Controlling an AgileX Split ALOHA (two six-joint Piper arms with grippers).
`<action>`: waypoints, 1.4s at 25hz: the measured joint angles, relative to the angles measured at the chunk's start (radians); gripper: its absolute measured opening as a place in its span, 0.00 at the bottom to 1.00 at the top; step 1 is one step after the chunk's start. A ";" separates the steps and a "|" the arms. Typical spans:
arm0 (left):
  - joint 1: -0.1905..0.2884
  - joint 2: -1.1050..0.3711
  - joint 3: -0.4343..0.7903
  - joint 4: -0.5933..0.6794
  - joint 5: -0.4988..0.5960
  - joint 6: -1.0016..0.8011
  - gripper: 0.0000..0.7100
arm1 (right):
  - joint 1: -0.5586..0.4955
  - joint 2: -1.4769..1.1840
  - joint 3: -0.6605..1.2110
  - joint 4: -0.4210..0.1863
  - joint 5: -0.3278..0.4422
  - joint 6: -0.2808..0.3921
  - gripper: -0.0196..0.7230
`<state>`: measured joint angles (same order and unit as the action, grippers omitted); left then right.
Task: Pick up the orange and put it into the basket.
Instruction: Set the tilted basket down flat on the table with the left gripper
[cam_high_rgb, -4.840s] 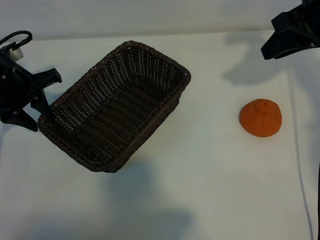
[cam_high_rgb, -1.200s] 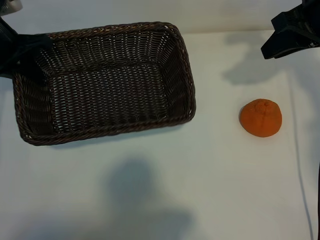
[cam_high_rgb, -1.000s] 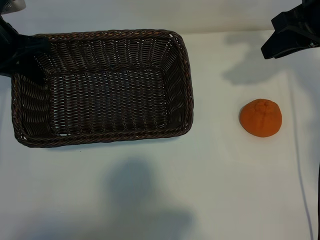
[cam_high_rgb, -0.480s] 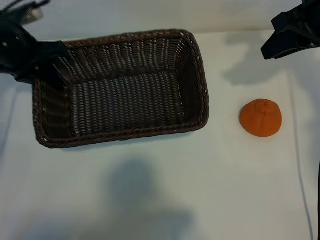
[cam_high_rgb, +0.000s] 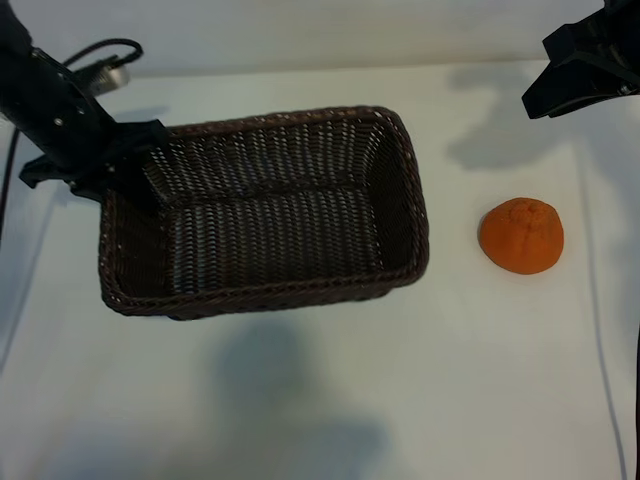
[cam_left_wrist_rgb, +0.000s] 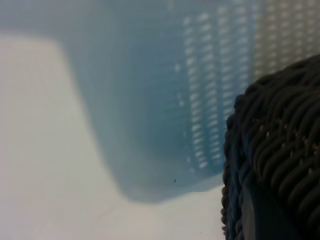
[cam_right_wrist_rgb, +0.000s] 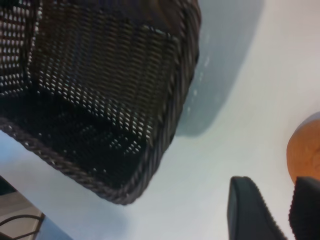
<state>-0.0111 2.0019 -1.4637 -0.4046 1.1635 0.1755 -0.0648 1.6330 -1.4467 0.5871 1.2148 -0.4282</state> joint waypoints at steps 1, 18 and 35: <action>-0.006 0.007 -0.005 0.000 0.000 0.001 0.25 | 0.000 0.000 0.000 0.000 0.000 0.000 0.36; -0.071 0.111 -0.100 0.012 0.000 -0.001 0.25 | 0.000 0.000 0.000 0.004 0.001 0.000 0.36; -0.071 0.140 -0.100 0.013 0.000 0.002 0.25 | 0.000 0.000 0.000 0.005 0.001 0.000 0.36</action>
<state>-0.0817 2.1414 -1.5634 -0.3916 1.1635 0.1778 -0.0648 1.6330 -1.4467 0.5926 1.2158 -0.4282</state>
